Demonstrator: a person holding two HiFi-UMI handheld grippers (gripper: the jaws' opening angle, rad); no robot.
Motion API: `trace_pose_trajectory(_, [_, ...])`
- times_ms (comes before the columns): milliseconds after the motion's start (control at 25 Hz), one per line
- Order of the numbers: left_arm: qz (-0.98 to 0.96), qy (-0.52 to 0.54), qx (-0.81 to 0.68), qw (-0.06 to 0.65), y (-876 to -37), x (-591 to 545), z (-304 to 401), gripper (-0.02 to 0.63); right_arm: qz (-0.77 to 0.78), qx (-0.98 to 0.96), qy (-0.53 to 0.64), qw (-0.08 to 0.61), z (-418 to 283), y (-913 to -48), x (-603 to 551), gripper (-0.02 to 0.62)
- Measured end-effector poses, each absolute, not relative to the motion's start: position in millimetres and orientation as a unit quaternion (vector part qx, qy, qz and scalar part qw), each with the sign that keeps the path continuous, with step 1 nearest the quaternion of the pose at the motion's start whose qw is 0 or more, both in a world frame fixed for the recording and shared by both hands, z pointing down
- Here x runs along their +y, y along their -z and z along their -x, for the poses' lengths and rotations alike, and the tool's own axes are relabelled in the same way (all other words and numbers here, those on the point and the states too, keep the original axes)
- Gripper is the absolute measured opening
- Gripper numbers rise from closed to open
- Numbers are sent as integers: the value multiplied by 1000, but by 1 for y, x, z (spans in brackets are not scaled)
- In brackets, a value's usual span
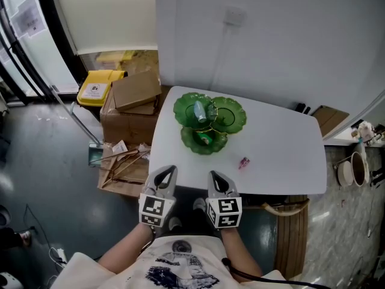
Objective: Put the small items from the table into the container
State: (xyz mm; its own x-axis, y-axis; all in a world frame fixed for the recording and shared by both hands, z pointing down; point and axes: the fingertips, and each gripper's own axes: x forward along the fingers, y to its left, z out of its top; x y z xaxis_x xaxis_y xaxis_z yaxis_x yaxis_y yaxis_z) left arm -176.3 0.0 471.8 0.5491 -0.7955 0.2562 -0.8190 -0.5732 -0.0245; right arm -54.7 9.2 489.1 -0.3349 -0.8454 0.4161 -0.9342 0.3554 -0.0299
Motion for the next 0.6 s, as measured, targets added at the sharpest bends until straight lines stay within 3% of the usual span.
trace_pose_trajectory(600, [-904,-130,-404,53,-482,-3,123,-11,-599,-770,-142,168,-1,-491,15,0])
